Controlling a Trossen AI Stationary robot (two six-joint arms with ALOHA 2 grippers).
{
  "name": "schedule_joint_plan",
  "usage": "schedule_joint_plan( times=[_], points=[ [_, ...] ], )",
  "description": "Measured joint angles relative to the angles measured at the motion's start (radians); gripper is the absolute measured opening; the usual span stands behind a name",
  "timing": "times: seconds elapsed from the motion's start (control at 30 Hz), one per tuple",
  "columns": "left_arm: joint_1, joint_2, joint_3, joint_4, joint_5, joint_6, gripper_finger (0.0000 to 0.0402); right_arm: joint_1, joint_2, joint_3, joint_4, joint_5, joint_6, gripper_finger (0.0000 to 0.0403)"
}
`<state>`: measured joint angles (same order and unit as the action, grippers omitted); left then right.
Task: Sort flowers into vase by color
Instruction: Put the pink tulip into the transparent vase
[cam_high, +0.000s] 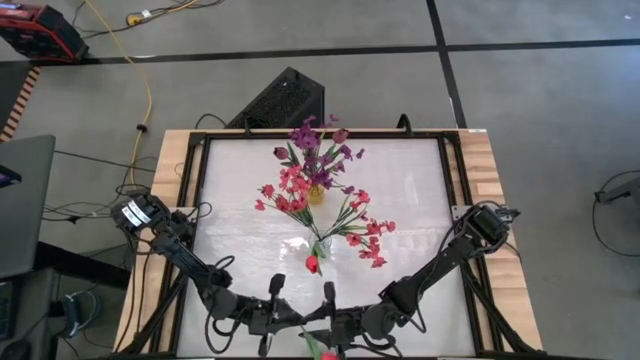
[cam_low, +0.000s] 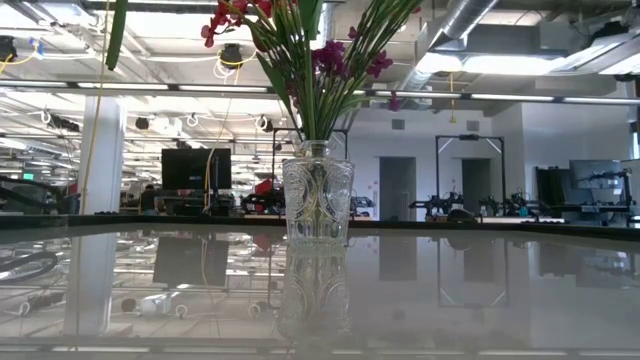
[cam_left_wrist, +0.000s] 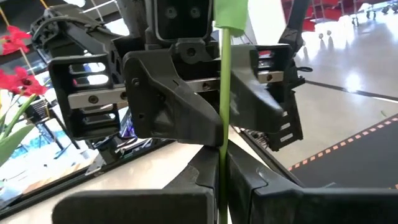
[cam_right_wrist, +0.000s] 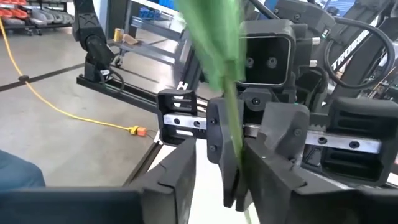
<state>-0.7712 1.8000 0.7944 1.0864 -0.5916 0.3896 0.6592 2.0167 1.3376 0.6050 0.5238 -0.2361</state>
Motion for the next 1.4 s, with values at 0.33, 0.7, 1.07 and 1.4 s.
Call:
schedule_joint_plan(
  times=[0.33, 0.7, 1.07, 1.4],
  points=[
    [0.001, 0.0, 0.0, 0.007, -0.016, -0.002, 0.0, 0.003, 0.0, 0.0, 0.04, 0.073, -0.03, 0.0103],
    [-0.015, 0.0, 0.0, 0.014, -0.116, 0.08, 0.0076, 0.067, -0.094, -0.001, 0.082, 0.173, 0.064, 0.002],
    [-0.077, -0.001, 0.0, -0.225, -0.539, -0.009, 0.0195, 0.095, -0.486, 0.0, -0.246, 0.265, 0.075, 0.0019],
    [-0.082, -0.007, 0.0, -0.566, -0.447, -0.338, 0.0201, -0.158, -0.762, 0.002, -0.591, 0.193, 0.174, 0.0019]
  ],
)
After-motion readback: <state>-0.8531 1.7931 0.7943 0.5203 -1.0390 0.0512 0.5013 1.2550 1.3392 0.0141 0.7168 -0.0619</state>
